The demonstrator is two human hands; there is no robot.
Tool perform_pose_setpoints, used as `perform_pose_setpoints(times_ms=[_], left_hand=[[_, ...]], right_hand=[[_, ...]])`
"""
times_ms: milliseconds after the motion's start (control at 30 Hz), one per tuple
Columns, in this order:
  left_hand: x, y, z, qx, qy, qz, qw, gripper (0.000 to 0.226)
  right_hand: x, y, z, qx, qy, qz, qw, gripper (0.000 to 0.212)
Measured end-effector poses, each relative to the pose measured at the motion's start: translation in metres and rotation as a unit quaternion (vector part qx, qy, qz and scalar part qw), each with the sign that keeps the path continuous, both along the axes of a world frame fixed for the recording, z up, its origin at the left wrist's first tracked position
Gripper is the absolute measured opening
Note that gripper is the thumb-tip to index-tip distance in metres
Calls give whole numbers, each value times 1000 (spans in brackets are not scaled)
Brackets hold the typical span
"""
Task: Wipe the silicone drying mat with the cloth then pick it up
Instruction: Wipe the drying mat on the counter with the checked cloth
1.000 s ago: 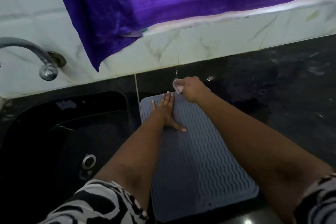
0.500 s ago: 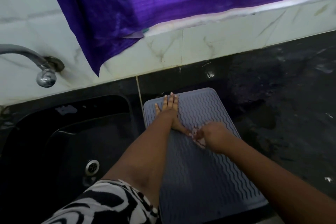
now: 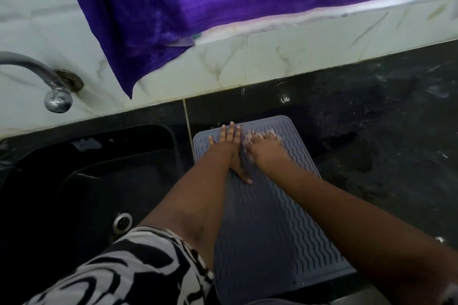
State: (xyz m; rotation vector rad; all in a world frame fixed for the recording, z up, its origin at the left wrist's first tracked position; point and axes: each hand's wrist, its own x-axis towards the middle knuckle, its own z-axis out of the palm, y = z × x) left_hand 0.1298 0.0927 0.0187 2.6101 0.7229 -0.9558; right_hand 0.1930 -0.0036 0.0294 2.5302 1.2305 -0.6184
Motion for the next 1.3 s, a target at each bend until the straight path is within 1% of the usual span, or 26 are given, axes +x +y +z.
perform_pose_setpoints(times_ms=[67,167,233,300,333,400,467,500,567,633,667,733,800,867,933,1000,1033,1067,1100,1167,1200,1233,1267,1300], left_hand=[[0,0,-2,1,-4,2,1000,164],[-2,2,-4,-6,-12,0,1000,162],[-6,1,-5,-4,-26,-5,1000,160],[-9,-4,-1,-11,-38,-3,999,156],[-10,-7,1,-17,-48,0,999,153],[-14,-16,3,-32,-85,-7,996,142],[-24,-26,1,-63,-133,-4,989,128],[-31,-29,-2,-79,-155,6,985,120],[-45,-34,-10,-105,-174,14,979,104],[-50,-31,-14,-120,-156,-1,980,98],[-49,-30,-14,-109,-136,-16,985,97],[-46,-28,-14,-77,-92,-48,992,95],[-45,-28,-10,-65,-71,-55,994,94],[-46,-32,-8,-60,-73,-52,994,94],[-49,-37,-6,-62,-87,-38,994,92],[-51,-43,-5,-62,-107,-13,992,88],[-55,-48,-4,-63,-117,3,991,86],[-59,-55,-3,-64,-129,18,989,84],[-62,-63,-3,-69,-148,30,986,84],[-71,-85,-3,-100,-199,46,974,83],[-75,-98,-2,-109,-222,50,968,80],[-79,-111,-3,-103,-234,49,966,75],[-82,-123,-5,-81,-232,43,968,70],[-87,-134,-8,-46,-217,35,974,66]], right_hand=[[-14,-28,-3,-28,23,-14,999,72],[-51,-83,-3,-50,18,2,999,56],[-64,-104,20,-56,68,-2,996,44],[-54,-102,53,-36,120,8,992,31],[-43,-96,68,5,121,5,993,29],[-16,-79,79,105,82,-27,991,33],[-2,-65,66,155,45,-31,986,40],[-3,-61,53,154,41,-27,987,40],[-19,-60,26,97,27,6,995,45],[-37,-72,9,27,-26,82,996,62],[-45,-80,8,22,-38,101,994,65],[-56,-99,11,44,-29,93,994,60],[-71,-122,21,43,5,56,997,51],[-88,-150,30,63,25,21,997,47],[-105,-180,41,76,56,46,995,49],[-111,-202,46,41,90,72,992,48],[-108,-209,51,20,112,69,991,44],[-104,-211,54,21,136,63,988,38],[-98,-209,59,44,165,39,984,33],[-84,-197,63,151,197,0,969,28],[-79,-190,60,198,181,-10,963,29],[-76,-182,51,216,137,10,967,31],[-75,-175,40,204,88,20,975,34],[-82,-173,28,166,56,43,984,39]])
